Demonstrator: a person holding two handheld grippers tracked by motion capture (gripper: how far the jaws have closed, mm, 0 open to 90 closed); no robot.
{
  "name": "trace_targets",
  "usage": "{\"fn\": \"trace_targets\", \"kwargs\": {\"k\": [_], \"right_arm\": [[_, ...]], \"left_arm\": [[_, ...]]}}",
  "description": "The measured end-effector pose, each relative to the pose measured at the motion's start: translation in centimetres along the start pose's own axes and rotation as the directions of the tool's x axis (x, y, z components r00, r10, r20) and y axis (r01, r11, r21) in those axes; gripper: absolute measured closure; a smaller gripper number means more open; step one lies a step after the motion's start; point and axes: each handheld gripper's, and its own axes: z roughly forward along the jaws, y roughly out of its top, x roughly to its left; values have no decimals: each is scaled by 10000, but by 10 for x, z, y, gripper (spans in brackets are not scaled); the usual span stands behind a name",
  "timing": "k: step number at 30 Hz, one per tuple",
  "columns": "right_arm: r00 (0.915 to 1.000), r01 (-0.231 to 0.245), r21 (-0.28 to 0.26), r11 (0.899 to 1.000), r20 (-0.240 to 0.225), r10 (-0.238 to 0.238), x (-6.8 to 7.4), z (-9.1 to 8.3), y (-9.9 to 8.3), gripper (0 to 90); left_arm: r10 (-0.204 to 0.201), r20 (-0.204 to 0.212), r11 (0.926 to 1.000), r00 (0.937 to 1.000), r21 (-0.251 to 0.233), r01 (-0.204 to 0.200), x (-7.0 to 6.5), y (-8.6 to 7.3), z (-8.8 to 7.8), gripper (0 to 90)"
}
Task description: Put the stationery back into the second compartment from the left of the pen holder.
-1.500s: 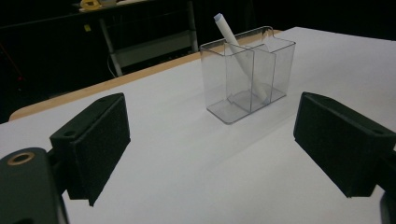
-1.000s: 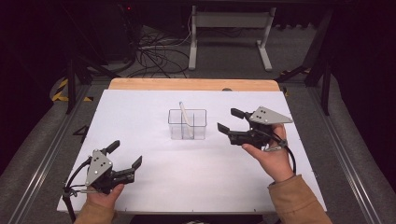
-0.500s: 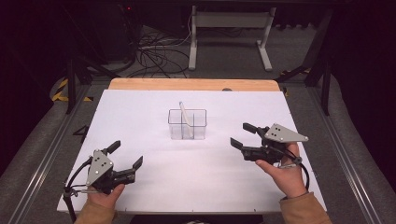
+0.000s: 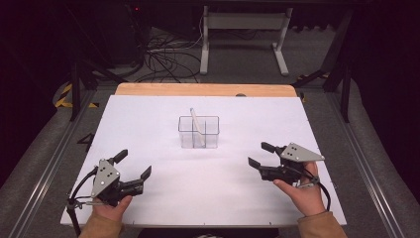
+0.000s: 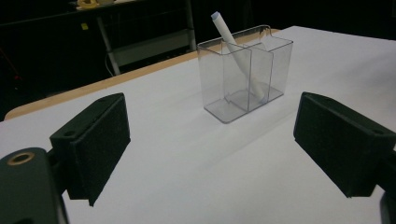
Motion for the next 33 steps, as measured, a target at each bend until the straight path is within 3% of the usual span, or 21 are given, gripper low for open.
{"fn": "trace_targets", "kwargs": {"k": [13, 25, 29, 33], "right_arm": [[9964, -632, 353, 9974, 585, 611, -8, -12, -34, 270], [9951, -538, 680, 9962, 859, 479, -5, -17, -53, 270], [9950, -367, 560, 9978, 944, 313, -7, -15, -54, 283], [9937, -582, 428, 9974, 985, 538, -9, -16, -54, 302]], "left_arm": [[11, 122, 10000, 9999, 8, -11, 0, 0, 0, 113], [27, 71, 10000, 10000, -14, -27, 2, -3, -5, 112], [74, 133, 10000, 9999, -5, -74, 3, -4, -3, 111], [227, 108, 9997, 9997, 101, -228, 5, -6, -1, 111]]}}
